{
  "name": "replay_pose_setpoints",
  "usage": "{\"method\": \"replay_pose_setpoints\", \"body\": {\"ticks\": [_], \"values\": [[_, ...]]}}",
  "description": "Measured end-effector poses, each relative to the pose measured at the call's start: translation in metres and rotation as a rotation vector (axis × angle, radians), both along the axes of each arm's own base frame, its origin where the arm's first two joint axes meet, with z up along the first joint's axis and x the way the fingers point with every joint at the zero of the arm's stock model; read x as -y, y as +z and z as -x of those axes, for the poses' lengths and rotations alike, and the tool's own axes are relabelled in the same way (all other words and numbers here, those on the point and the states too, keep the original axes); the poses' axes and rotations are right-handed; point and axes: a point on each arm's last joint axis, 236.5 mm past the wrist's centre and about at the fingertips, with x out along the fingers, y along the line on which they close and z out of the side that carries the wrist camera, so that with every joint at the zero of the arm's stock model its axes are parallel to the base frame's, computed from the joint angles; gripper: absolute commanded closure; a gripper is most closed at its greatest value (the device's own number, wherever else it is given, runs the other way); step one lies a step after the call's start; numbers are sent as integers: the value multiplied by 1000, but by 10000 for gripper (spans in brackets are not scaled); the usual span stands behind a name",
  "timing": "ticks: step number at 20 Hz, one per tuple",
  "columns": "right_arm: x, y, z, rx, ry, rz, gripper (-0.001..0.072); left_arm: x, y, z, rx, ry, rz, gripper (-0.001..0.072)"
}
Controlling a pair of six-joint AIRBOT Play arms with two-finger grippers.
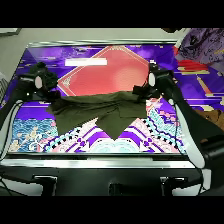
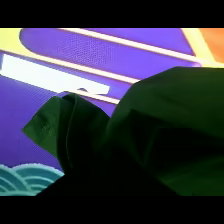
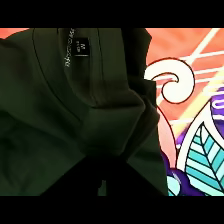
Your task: Fold the clothes and pants, and hang the long-sleeved shirts on hangers.
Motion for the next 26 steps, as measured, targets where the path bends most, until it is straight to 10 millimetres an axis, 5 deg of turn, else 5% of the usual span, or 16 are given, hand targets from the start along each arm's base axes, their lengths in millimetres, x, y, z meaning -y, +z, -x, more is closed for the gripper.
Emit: {"method": "replay_pose_setpoints", "body": {"ticks": [1, 2, 4, 6, 8, 12, 17, 23, 26], "values": [[-1, -5, -2, -4, -8, -5, 560, -3, -5, -2, -7, 8, 1, 145], [0, -7, -4, -5, -19, -14, 470, -7, -4, -4, -10, 20, 2, 102], [11, 0, -10, -1, -61, -44, 351, -24, 7, -5, -4, 56, 7, 99], [36, 15, -16, 6, -110, -100, 351, -43, 28, -4, 26, 103, 44, 99], [68, 26, -16, -10, -130, -188, 255, -59, 49, 4, 54, 138, 118, 100], [109, 13, 19, -130, -81, -383, 259, -66, 74, 32, 102, 164, 321, 100], [88, -28, 69, -230, 17, -614, 259, -50, 55, 81, 52, 181, 498, 101], [54, -64, 74, -206, 58, -655, 273, -33, 29, 111, -27, 196, 573, 100], [37, -75, 70, -199, 70, -658, 378, -29, 26, 115, -40, 191, 584, 100]]}}
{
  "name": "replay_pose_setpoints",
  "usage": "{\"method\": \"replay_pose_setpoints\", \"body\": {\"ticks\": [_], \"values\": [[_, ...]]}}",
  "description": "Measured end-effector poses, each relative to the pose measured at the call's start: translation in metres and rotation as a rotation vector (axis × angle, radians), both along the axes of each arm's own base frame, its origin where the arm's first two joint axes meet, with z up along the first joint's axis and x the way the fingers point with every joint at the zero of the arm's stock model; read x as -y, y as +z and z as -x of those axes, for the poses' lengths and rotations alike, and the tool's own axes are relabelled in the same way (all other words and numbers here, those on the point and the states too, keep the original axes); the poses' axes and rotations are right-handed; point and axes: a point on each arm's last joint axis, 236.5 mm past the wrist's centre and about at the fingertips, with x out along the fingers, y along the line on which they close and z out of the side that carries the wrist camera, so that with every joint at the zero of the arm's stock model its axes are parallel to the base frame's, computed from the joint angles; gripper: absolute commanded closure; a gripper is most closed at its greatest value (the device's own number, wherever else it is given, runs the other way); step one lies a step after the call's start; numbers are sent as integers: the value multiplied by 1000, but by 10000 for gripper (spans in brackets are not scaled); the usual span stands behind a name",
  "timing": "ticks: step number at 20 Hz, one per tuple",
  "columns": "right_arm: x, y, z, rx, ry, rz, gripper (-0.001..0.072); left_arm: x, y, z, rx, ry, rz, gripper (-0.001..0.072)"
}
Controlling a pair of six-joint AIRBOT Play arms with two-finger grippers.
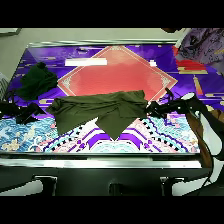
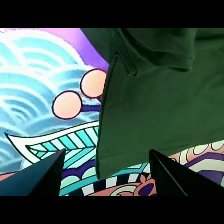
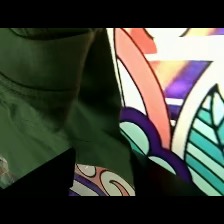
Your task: Fold the clothes and pants, and hang the long-sleeved shirts on hangers.
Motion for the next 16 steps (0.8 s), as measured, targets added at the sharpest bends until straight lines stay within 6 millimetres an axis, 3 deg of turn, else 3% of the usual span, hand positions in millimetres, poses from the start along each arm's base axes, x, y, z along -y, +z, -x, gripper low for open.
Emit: {"method": "replay_pose_setpoints", "body": {"ticks": [1, 2, 3, 8, 16], "values": [[-4, -3, 0, 1, 5, 2, 478, 1, -1, 1, -2, 0, 2, 100], [-6, -7, 0, 2, 10, 7, 634, 2, -1, 2, -9, -3, 7, 100], [-7, -10, 0, 2, 15, 16, 684, 4, -2, 4, -15, -4, 12, 100], [-9, -7, 2, 18, 39, 34, 685, 9, -24, 28, -43, -8, 44, 100], [-14, 33, 0, 82, 39, 19, 684, 38, -62, 38, -2, 4, 104, 101]]}}
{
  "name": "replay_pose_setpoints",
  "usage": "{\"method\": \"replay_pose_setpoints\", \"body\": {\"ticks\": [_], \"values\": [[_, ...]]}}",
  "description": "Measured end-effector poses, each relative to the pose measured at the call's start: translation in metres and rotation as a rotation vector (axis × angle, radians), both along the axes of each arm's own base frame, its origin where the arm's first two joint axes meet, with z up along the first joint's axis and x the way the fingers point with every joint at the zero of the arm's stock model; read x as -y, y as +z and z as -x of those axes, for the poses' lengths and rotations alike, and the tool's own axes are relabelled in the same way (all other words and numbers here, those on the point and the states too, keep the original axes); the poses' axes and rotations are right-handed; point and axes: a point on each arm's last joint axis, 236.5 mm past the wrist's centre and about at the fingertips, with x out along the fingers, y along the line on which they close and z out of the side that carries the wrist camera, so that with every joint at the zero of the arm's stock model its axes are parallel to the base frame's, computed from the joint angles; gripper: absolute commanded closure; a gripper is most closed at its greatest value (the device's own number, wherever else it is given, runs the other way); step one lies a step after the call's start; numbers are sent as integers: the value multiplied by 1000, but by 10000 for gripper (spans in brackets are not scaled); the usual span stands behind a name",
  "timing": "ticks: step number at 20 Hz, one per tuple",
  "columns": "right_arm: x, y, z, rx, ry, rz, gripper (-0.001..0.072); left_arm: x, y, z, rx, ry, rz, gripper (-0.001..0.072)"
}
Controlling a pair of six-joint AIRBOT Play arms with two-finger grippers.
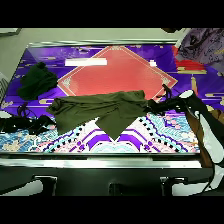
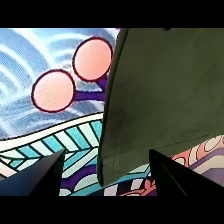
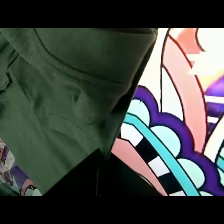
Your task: Fold the clothes and pants, and hang the long-sleeved shirts on hangers.
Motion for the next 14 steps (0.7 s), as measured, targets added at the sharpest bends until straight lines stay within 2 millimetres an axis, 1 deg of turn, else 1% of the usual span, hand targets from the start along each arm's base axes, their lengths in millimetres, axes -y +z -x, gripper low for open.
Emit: {"method": "replay_pose_setpoints", "body": {"ticks": [4, 6, 7, 8, 9, 10, 12, 14], "values": [[0, 10, -1, 12, -10, -2, 684, 14, -11, 1, -15, -19, 12, 101], [-1, 14, -1, 17, -17, -5, 684, 24, -16, 1, -33, -22, 36, 102], [-1, 16, -1, 20, -18, -5, 684, 29, -19, 2, -44, -33, 40, 109], [-1, 19, -1, 25, -17, -5, 685, 34, -21, 2, -52, -40, 48, 144], [-1, 22, -1, 31, -16, -4, 685, 39, -22, 3, -58, -47, 56, 398], [-1, 25, -2, 38, -16, -4, 685, 41, -27, 4, -64, -60, 45, 687], [-1, 32, -2, 54, -16, -3, 685, 44, -28, 2, -60, -70, 42, 688], [-1, 44, -4, 86, -19, 1, 686, 47, -21, -8, -29, -68, 50, 689]]}}
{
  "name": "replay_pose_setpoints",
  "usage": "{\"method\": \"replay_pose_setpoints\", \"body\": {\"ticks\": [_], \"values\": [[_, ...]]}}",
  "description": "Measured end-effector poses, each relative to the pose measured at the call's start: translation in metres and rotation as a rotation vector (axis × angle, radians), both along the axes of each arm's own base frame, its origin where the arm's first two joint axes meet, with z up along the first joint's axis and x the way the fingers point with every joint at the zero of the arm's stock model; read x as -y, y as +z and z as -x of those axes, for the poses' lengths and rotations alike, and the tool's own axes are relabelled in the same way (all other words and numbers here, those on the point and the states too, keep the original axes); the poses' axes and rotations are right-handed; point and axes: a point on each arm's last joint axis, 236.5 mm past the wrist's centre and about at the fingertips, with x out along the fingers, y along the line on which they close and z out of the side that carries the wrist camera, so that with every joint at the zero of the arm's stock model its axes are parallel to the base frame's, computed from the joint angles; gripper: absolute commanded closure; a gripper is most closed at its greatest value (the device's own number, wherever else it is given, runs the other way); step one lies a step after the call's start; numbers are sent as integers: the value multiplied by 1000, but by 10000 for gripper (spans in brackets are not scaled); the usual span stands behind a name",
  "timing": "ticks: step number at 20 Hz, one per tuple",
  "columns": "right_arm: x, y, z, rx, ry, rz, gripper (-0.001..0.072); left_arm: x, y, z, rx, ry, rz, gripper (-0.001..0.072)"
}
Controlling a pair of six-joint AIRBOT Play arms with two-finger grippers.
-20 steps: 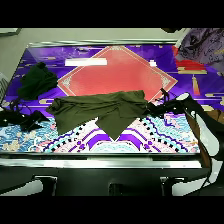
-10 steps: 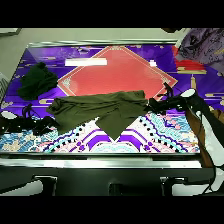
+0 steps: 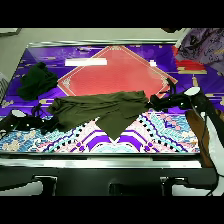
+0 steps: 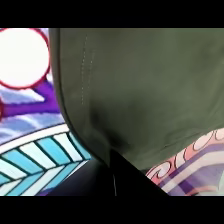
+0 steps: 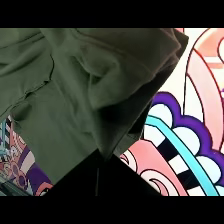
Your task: Fold the clothes and pants, and hang the long-sleeved shirts on hangers.
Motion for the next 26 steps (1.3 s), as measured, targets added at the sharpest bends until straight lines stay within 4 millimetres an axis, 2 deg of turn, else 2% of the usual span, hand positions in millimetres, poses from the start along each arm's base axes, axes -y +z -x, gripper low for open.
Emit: {"method": "replay_pose_setpoints", "body": {"ticks": [3, 5, 7, 8, 10, 11, 13, 14, 15, 16, 18, 20, 22, 24, 26], "values": [[3, 38, -15, 111, -10, 15, 686, 0, 36, -33, 112, 2, 4, 690], [7, 82, -33, 233, -8, 40, 686, -8, 82, -68, 251, 0, -23, 690], [13, 145, -52, 389, -15, 82, 686, -16, 150, -103, 430, -8, -69, 691], [17, 185, -58, 480, -21, 110, 686, -21, 193, -117, 531, -7, -101, 690], [25, 265, -57, 656, -39, 170, 686, -31, 283, -131, 724, 1, -182, 691], [29, 310, -48, 755, -54, 208, 686, -35, 330, -129, 822, 12, -230, 690], [39, 393, -17, 940, -104, 281, 686, -41, 415, -111, 992, 44, -323, 690], [43, 431, 6, 1029, -131, 316, 686, -43, 451, -95, 1066, 66, -366, 690], [47, 460, 30, 1101, -158, 349, 686, -45, 485, -75, 1134, 91, -407, 690], [52, 489, 56, 1176, -192, 387, 686, -46, 510, -55, 1186, 117, -441, 690], [62, 529, 106, 1287, -258, 454, 686, -46, 551, -10, 1268, 171, -498, 690], [72, 559, 148, 1377, -330, 495, 686, -49, 573, 29, 1310, 223, -548, 690], [78, 579, 178, 1440, -396, 503, 686, -54, 585, 59, 1326, 277, -587, 690], [83, 589, 189, 1464, -438, 494, 686, -61, 587, 75, 1315, 319, -618, 690], [86, 585, 178, 1436, -459, 474, 686, -68, 575, 74, 1265, 337, -630, 690]]}}
